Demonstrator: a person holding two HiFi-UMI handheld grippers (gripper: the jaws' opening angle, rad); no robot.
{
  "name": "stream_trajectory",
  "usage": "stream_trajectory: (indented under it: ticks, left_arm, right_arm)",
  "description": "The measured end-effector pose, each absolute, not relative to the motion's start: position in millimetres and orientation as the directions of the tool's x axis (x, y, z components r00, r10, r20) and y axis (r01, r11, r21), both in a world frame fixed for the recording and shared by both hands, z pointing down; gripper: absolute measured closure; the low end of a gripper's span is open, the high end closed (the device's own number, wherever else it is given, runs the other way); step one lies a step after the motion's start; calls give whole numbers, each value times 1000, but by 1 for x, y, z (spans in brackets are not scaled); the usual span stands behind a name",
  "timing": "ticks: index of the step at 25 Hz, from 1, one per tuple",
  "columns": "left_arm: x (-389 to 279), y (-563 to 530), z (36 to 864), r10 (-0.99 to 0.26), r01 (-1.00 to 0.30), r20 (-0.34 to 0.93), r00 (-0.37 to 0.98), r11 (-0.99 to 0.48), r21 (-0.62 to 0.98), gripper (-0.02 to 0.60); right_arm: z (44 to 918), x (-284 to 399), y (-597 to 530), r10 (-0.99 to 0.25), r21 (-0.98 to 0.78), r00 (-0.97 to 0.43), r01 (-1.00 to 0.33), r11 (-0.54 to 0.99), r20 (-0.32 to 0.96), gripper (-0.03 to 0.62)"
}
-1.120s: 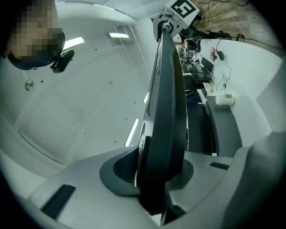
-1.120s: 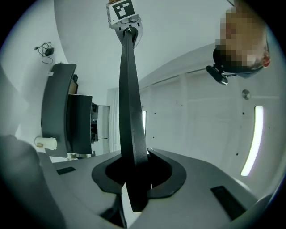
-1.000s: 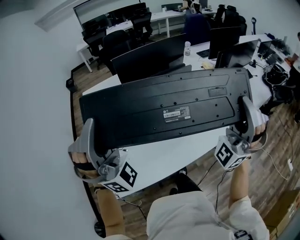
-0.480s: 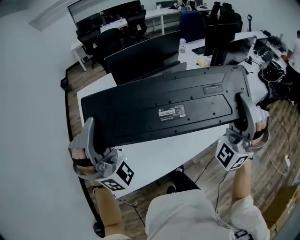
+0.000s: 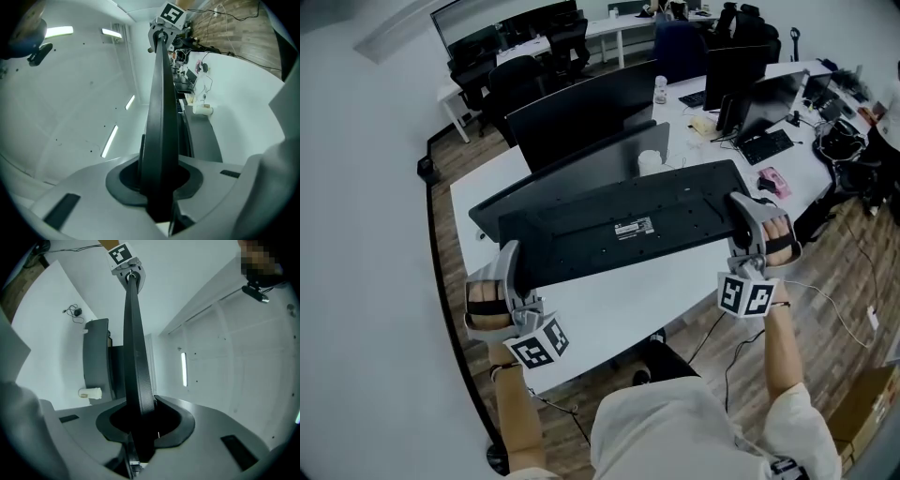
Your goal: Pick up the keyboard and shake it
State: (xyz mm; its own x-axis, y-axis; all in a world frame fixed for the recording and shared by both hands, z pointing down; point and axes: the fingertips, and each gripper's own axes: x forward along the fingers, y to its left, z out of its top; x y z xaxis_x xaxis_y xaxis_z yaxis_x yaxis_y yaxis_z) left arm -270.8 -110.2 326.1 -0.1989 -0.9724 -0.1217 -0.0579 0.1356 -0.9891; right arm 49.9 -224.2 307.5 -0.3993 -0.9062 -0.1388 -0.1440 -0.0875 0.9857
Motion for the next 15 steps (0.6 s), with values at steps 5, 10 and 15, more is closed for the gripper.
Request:
stream_trajectory:
  ticks: [5,10,15]
  left_arm:
    - [-272,-110,340,-981,-24,-54,-187,60,-998,488]
    - [-275,-110,372,-984,-25,92,-150,-89,-996,488]
    - [-287,-110,420,-983,-226,175,-55,-158,-961,488]
  right_arm:
    - [356,43,-234,-909,988,-415,-147,46,-19,479]
    - [393,38,-232,-891,976,-435,-101,191,130,480]
    - [379,32,-207,-857,974,-466,66,216,222,476]
